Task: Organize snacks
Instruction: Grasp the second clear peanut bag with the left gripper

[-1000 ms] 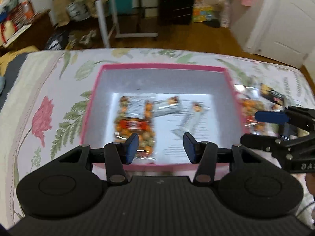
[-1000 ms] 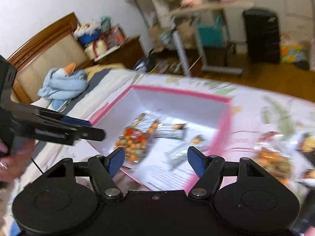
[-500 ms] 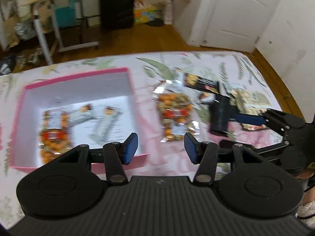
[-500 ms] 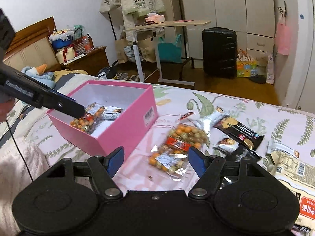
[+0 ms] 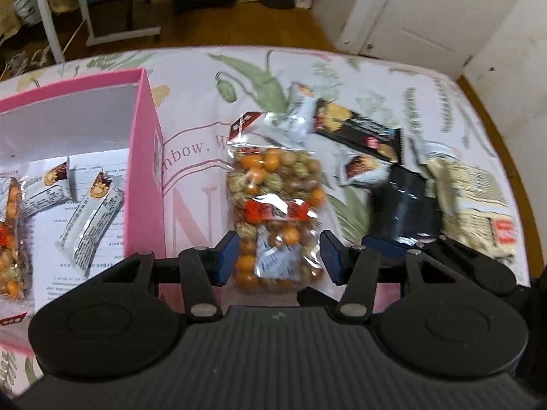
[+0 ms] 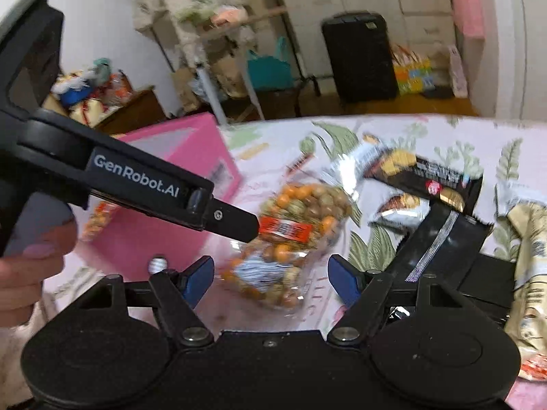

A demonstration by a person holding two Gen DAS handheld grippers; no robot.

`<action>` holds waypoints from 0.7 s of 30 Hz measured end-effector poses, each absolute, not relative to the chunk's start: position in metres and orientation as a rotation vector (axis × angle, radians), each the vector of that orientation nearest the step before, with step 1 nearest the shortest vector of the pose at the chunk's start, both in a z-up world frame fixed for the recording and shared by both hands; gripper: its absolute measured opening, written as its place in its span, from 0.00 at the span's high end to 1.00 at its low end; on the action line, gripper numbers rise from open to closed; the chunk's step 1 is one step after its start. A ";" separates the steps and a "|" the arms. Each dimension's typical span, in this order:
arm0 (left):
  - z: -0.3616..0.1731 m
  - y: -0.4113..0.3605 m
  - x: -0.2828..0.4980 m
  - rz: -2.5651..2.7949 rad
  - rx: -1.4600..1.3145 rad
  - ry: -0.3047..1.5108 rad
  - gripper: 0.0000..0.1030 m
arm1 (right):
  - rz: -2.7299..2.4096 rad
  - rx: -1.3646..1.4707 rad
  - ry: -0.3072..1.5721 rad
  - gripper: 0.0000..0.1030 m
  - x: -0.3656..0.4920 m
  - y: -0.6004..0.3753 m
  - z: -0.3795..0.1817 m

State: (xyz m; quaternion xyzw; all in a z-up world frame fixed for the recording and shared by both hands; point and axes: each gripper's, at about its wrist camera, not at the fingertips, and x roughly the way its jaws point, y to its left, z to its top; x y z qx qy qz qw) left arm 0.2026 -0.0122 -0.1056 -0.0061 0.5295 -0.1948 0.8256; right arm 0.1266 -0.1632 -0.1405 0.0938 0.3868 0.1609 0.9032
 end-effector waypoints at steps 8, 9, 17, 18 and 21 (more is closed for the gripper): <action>-0.138 -0.020 0.224 -0.351 -0.041 1.182 0.42 | 0.327 0.190 0.832 0.24 0.147 -0.153 -0.170; -0.141 -0.022 0.226 -0.347 -0.032 1.192 0.42 | 0.333 0.189 0.831 0.24 0.148 -0.151 -0.171; -0.161 -0.019 0.238 -0.372 -0.106 1.286 0.28 | 0.372 0.106 0.821 0.13 0.156 -0.132 -0.177; -0.162 -0.020 0.238 -0.381 -0.100 1.290 0.28 | 0.374 0.096 0.818 0.11 0.156 -0.130 -0.177; -0.163 -0.022 0.237 -0.421 -0.094 1.347 0.33 | 0.379 0.049 0.810 0.10 0.156 -0.124 -0.180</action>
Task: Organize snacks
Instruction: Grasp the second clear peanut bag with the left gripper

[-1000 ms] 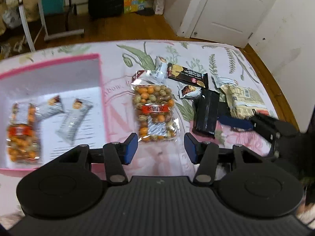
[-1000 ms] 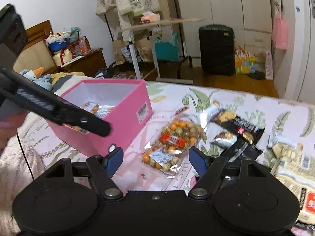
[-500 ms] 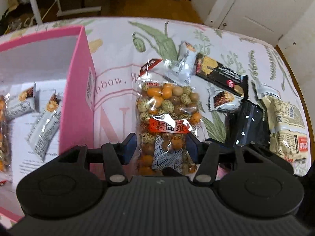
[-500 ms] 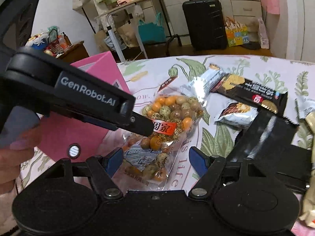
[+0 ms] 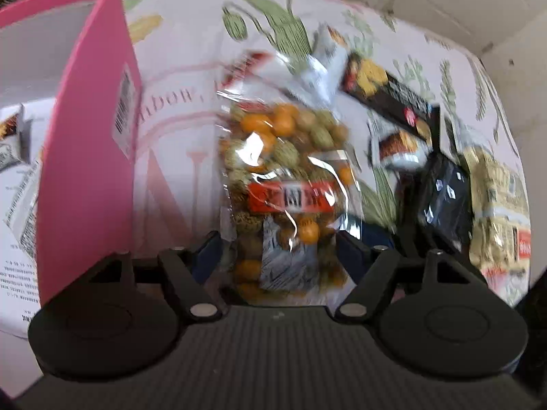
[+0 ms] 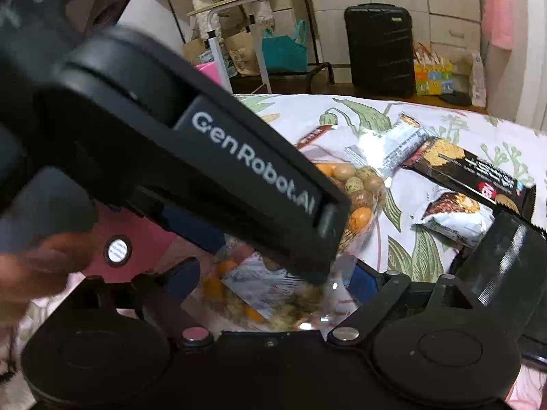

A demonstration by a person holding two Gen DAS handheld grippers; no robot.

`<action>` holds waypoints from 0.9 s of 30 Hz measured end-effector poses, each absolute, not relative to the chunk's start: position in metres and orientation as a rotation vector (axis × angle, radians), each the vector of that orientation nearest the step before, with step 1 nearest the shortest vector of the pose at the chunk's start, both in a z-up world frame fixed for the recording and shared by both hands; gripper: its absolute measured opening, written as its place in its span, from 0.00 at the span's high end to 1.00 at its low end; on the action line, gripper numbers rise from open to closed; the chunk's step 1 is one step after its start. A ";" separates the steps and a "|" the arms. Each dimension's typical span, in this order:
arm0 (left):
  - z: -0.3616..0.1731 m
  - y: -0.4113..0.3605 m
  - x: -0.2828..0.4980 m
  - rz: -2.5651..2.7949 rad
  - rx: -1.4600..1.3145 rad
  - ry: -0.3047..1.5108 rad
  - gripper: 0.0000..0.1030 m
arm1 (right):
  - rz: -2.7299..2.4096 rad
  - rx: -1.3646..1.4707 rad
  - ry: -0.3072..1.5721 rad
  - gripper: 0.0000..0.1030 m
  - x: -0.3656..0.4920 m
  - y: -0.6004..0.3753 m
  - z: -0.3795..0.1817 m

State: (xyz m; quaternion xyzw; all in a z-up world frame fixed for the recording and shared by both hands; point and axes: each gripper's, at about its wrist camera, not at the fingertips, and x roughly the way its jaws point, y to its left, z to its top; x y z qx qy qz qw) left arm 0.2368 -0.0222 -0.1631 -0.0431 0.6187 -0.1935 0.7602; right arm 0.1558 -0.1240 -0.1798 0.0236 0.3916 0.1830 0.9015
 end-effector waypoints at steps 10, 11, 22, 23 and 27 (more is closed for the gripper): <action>-0.163 -0.024 0.228 -0.461 -0.089 1.333 0.45 | 0.342 -0.045 0.802 0.10 0.147 -0.111 -0.178; -0.162 -0.024 0.225 -0.471 -0.086 1.333 0.45 | 0.347 -0.046 0.808 0.11 0.144 -0.112 -0.176; -0.141 -0.033 0.177 -0.517 -0.047 1.326 0.44 | 0.342 0.001 0.852 0.12 0.098 -0.118 -0.150; -0.139 -0.032 0.173 -0.522 -0.047 1.327 0.44 | 0.338 0.005 0.852 0.12 0.095 -0.120 -0.148; -0.125 -0.035 0.158 -0.539 -0.017 1.325 0.44 | 0.319 0.022 0.853 0.12 0.078 -0.122 -0.133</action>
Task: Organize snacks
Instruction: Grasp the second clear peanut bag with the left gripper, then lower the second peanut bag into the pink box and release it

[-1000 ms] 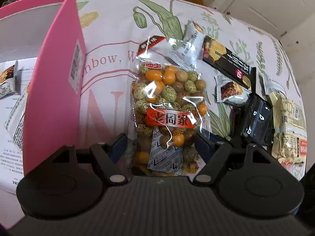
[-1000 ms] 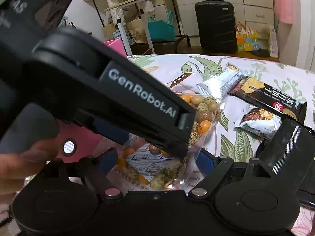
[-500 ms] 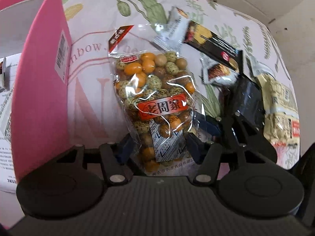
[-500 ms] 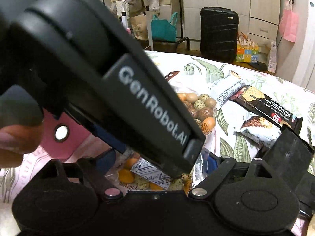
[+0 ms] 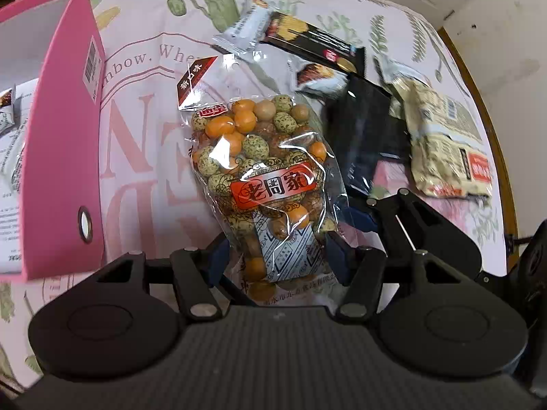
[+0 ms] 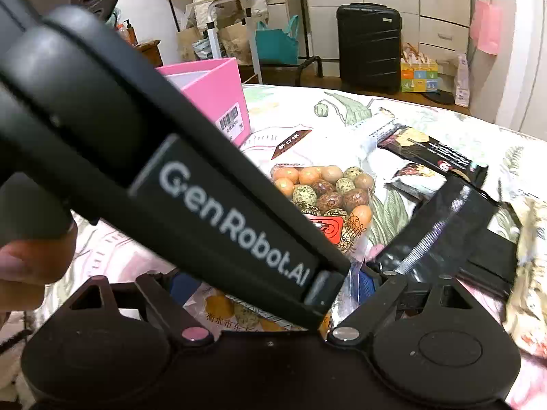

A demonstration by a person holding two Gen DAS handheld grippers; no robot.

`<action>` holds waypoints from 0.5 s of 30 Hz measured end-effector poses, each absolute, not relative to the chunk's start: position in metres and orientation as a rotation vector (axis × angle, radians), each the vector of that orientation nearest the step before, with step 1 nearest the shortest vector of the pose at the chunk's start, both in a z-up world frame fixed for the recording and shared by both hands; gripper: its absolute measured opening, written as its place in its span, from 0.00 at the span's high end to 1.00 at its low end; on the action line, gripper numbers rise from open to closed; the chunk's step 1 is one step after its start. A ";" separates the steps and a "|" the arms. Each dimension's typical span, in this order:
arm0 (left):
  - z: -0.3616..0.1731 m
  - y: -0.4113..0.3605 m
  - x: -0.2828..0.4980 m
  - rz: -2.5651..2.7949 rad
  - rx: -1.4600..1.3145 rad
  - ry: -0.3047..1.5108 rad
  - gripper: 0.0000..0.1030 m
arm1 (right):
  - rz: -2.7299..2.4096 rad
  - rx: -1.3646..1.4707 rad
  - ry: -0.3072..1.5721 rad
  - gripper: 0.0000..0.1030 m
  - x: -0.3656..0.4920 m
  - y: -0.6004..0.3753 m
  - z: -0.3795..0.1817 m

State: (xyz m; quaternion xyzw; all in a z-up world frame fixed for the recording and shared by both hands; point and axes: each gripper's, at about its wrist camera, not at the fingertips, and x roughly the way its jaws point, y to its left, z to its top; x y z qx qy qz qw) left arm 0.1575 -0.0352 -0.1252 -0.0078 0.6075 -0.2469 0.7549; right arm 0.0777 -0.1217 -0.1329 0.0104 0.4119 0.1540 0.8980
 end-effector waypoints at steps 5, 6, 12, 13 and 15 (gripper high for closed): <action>-0.107 -0.036 0.140 -0.570 0.003 1.325 0.44 | 0.299 0.035 0.871 0.12 0.060 -0.124 -0.113; -0.103 -0.036 0.138 -0.578 0.001 1.329 0.44 | 0.295 0.032 0.871 0.12 0.056 -0.125 -0.109; -0.080 -0.027 0.119 -0.624 -0.006 1.323 0.44 | 0.300 0.040 0.853 0.12 0.033 -0.126 -0.083; -0.075 -0.024 0.116 -0.628 -0.010 1.317 0.44 | 0.303 0.037 0.850 0.12 0.036 -0.121 -0.078; -0.068 -0.020 0.110 -0.630 -0.015 1.307 0.44 | 0.315 0.031 0.843 0.12 0.030 -0.118 -0.071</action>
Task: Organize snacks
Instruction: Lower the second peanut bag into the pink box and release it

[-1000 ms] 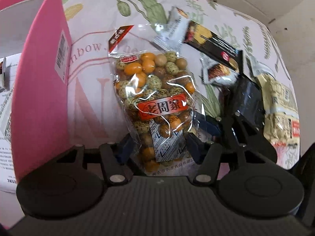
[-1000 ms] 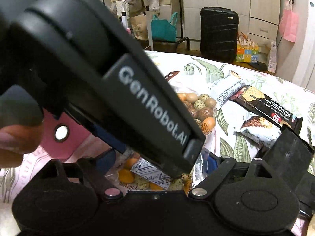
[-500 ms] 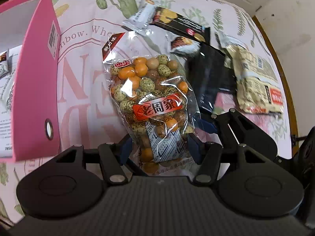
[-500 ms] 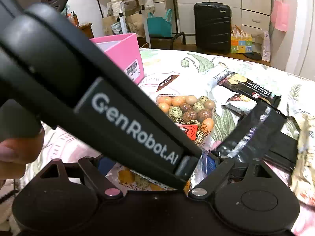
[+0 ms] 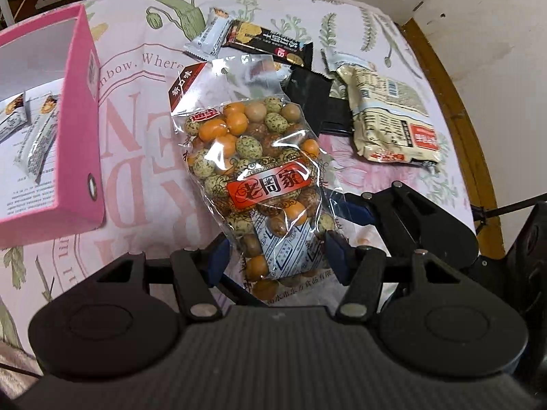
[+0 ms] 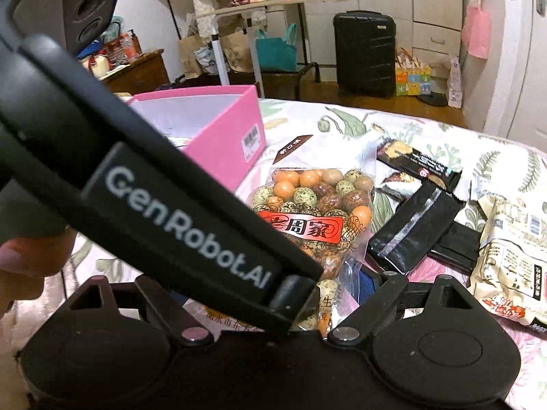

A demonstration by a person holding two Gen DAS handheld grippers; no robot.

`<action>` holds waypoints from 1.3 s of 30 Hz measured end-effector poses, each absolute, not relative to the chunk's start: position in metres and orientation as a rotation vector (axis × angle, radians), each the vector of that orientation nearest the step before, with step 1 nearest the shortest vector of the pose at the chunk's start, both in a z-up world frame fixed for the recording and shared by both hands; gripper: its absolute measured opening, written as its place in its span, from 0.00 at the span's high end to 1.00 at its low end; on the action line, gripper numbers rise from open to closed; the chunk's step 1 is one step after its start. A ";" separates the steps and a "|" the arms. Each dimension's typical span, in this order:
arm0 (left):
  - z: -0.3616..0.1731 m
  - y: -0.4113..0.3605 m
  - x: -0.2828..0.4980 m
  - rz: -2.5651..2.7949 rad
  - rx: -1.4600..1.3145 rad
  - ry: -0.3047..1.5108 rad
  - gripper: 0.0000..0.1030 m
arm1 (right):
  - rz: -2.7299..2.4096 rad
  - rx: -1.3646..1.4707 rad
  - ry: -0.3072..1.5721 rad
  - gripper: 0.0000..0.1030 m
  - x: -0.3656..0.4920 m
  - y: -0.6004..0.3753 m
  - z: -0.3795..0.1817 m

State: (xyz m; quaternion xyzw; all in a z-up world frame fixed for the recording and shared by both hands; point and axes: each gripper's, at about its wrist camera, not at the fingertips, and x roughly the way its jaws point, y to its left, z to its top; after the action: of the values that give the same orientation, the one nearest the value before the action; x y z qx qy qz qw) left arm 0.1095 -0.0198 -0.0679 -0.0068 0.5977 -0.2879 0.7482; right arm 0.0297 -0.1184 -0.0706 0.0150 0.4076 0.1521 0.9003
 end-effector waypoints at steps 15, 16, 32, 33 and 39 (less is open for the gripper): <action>-0.001 0.048 0.112 -0.567 -0.023 1.202 0.44 | 0.417 0.010 0.785 0.12 0.062 -0.074 -0.019; 0.003 0.056 0.114 -0.563 -0.024 1.191 0.44 | 0.436 0.012 0.775 0.12 0.065 -0.070 -0.015; 0.005 0.169 0.185 -0.433 -0.077 1.126 0.44 | 0.746 0.120 0.802 0.12 0.161 -0.005 -0.027; 0.000 0.176 0.193 -0.425 -0.088 1.137 0.44 | 0.753 0.126 0.810 0.12 0.168 -0.001 -0.032; -0.036 0.201 0.224 -0.383 -0.099 1.191 0.44 | 0.764 0.140 0.894 0.15 0.197 0.026 -0.062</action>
State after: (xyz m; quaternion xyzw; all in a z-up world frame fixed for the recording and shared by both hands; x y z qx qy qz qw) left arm 0.2237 0.2005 -0.0361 -0.0464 0.5571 -0.1793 0.8096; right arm 0.1969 0.0257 -0.0618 0.0661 0.4213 0.3601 0.8298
